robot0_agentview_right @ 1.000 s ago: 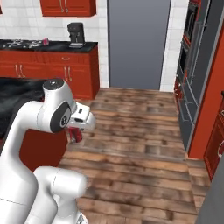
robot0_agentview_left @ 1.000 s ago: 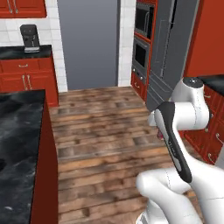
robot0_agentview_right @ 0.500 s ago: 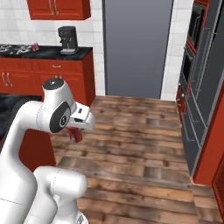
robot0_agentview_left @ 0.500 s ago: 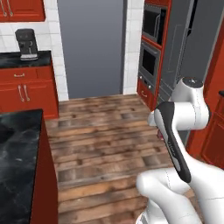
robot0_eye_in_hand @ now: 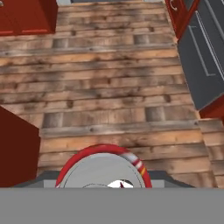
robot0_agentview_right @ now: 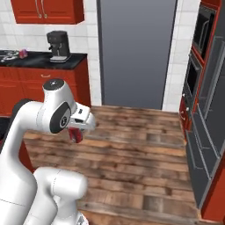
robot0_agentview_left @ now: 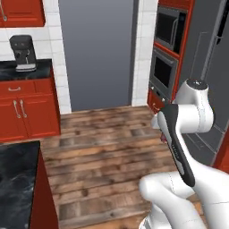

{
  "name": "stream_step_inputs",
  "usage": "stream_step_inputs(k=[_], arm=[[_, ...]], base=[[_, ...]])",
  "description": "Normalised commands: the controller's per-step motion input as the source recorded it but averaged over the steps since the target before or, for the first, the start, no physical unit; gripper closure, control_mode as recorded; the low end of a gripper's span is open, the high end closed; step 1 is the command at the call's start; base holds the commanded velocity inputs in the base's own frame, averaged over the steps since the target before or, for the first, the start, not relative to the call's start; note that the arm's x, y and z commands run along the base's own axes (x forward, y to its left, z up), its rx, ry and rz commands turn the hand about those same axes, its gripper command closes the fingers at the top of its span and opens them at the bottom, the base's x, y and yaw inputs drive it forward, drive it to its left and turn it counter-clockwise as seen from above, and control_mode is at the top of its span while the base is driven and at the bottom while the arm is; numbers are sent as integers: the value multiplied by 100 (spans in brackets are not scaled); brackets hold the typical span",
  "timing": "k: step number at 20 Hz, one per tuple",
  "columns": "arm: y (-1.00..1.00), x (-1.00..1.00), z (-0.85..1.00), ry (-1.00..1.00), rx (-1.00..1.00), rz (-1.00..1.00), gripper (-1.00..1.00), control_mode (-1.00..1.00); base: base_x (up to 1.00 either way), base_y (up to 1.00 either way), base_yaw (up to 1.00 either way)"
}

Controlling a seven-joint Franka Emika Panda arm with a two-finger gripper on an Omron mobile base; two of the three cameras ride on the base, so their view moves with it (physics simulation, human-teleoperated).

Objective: Four empty soda cans are scattered around the kitchen. Gather all the cans and cluster them next to the stove for recycling.

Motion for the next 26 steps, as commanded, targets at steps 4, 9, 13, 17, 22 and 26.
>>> stream_step_inputs(k=[4,9,13,17,22,26], arm=[[0,0,0,0,0,0,100,100],[0,0,0,0,0,0,100,100],[0,0,0,0,0,0,100,100],[0,0,0,0,0,0,100,100],[0,0,0,0,0,0,100,100],[0,0,0,0,0,0,100,100]], base=[[100,-22,1],[100,-31,1],[100,-32,1],[100,-31,1],[100,-31,1],[100,-29,1]])
